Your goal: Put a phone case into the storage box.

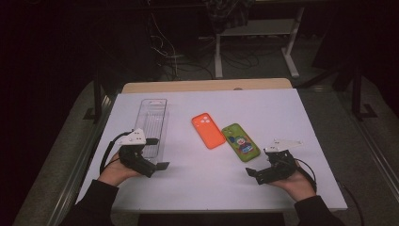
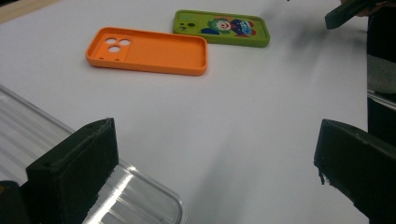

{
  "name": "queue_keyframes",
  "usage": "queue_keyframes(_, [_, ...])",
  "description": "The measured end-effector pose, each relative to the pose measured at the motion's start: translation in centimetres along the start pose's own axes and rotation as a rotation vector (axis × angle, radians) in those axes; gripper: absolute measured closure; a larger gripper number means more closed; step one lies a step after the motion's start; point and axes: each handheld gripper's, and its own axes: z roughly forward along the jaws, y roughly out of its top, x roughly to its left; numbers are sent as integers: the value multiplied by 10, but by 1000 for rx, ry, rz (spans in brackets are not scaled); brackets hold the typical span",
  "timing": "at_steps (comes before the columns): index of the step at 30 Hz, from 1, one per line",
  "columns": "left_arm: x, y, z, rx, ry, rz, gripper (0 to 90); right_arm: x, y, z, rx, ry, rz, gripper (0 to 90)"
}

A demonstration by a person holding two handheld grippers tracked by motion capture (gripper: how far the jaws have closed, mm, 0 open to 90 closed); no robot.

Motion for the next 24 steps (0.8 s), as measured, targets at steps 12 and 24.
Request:
queue_keyframes(12, [1, 39, 22, -11, 8, -42, 134, -1, 1, 0, -4, 13, -12, 0])
queue_keyframes(24, [8, 72, 54, 15, -30, -57, 402, -2, 1, -1, -6, 19, -9, 0])
